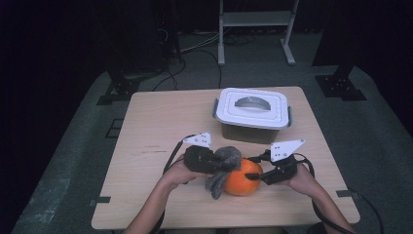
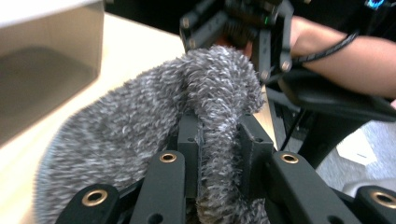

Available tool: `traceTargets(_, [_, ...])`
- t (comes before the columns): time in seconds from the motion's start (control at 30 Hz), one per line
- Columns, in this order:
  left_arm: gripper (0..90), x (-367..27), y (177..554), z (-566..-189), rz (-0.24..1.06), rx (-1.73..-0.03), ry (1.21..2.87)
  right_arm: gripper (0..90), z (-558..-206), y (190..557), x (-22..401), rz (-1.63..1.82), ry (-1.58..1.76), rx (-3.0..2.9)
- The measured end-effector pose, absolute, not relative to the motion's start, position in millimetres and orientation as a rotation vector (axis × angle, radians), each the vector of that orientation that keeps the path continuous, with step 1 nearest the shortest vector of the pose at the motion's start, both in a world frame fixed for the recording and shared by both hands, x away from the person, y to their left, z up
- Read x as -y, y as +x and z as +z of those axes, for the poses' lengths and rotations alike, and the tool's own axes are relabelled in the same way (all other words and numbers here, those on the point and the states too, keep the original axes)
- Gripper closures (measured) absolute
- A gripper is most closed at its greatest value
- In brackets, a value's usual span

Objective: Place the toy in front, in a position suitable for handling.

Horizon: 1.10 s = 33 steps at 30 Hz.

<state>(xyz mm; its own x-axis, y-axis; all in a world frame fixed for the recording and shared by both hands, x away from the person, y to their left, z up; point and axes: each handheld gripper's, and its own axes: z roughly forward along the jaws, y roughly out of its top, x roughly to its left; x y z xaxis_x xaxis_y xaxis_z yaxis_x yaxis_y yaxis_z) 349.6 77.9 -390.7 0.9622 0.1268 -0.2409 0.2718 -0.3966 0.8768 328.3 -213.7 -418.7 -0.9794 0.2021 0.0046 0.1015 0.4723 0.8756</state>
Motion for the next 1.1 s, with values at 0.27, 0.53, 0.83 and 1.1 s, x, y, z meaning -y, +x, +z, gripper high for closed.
traceTargets(0.27, [73.4,-71,352,-398,-0.15,-0.308,2.018,47.8,-425,331,230,1.576,0.299,-2.595])
traceTargets(0.53, [73.2,-61,354,-395,-0.143,-0.319,2.021,28.0,-406,323,232,1.536,0.442,-2.618])
traceTargets(0.83, [73.2,-60,354,-398,-0.149,-0.332,2.02,22.3,-407,323,214,1.485,0.467,-2.638])
traceTargets(1.1, [73.2,-71,354,-396,-0.15,-0.341,2.002,50.9,-415,327,213,1.481,0.382,-2.642])
